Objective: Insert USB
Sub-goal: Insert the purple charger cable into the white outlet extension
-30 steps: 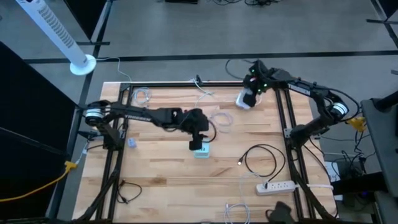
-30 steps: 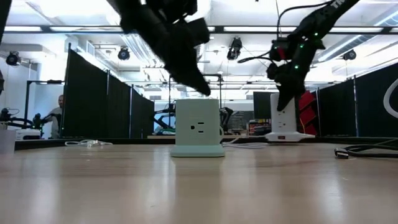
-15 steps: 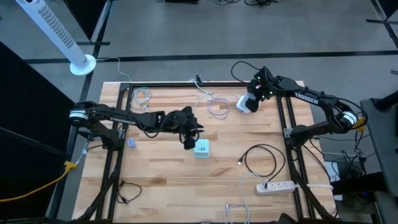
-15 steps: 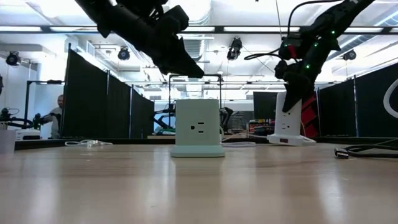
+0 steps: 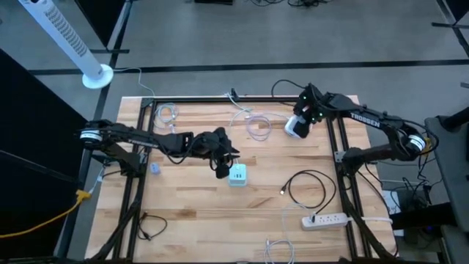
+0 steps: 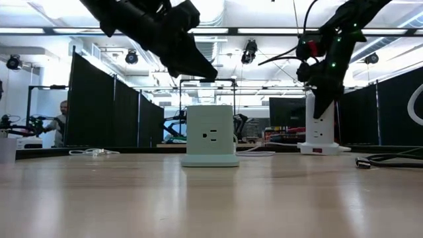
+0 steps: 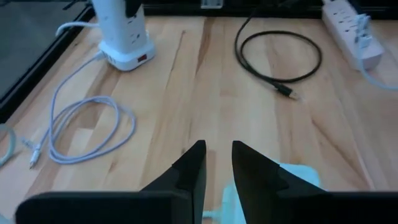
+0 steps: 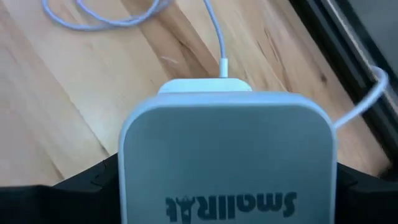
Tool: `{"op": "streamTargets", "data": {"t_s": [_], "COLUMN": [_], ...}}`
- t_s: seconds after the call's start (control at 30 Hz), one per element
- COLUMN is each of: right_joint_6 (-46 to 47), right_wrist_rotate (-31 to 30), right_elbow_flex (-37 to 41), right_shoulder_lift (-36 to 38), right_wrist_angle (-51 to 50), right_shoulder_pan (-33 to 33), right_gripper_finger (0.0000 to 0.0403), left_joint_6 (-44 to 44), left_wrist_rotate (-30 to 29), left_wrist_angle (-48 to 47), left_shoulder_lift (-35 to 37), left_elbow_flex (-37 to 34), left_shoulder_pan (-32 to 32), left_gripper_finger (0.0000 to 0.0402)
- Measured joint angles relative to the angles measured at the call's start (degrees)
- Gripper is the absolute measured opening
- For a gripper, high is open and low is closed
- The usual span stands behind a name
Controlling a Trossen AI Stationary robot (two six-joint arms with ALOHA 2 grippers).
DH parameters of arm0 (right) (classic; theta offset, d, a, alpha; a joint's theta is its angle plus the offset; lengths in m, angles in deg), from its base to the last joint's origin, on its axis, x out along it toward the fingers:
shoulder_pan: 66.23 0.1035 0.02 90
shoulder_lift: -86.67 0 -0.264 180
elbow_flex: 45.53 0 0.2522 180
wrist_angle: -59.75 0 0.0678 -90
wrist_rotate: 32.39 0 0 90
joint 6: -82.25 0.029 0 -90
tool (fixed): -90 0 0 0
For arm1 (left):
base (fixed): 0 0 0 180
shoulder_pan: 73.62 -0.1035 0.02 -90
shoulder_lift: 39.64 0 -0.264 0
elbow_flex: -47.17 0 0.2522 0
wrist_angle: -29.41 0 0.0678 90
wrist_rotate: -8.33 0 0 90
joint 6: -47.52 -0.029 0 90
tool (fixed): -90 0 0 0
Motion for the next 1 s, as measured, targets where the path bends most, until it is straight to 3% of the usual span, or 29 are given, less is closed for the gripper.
{"op": "streamTargets", "data": {"t_s": [0.37,0.47,0.67,0.83,1.0], "right_joint_6": [1.9,1.81,0.84,1.27,1.53], "right_wrist_rotate": [-1.32,-1.46,-1.45,-2.23,-3.13], "right_elbow_flex": [0.67,0.67,0.63,0.72,0.67], "right_shoulder_lift": [-0.56,-0.56,-0.45,-0.73,-0.51], "right_wrist_angle": [0.62,1.03,1.57,0.99,0.84], "right_shoulder_pan": [3.14,3.15,3.15,3.15,3.15], "right_gripper_finger": [0.0294,0.0294,0.0298,0.0338,0.0336], "left_joint_6": [-1.33,-2.91,-6.19,-3.05,-4.3], "left_wrist_rotate": [-0.77,-3.57,-15.2,-16.05,-16.0], "left_wrist_angle": [3.33,3.39,4.16,4.09,4.15], "left_shoulder_lift": [-0.02,-0.02,-0.04,-0.04,-0.04], "left_elbow_flex": [0.0,0.0,0.0,0.0,0.0], "left_shoulder_pan": [0.28,0.2,-1.41,-5.04,-7.31], "left_gripper_finger": [0.0063,0.0063,0.0063,0.0063,0.0063]}}
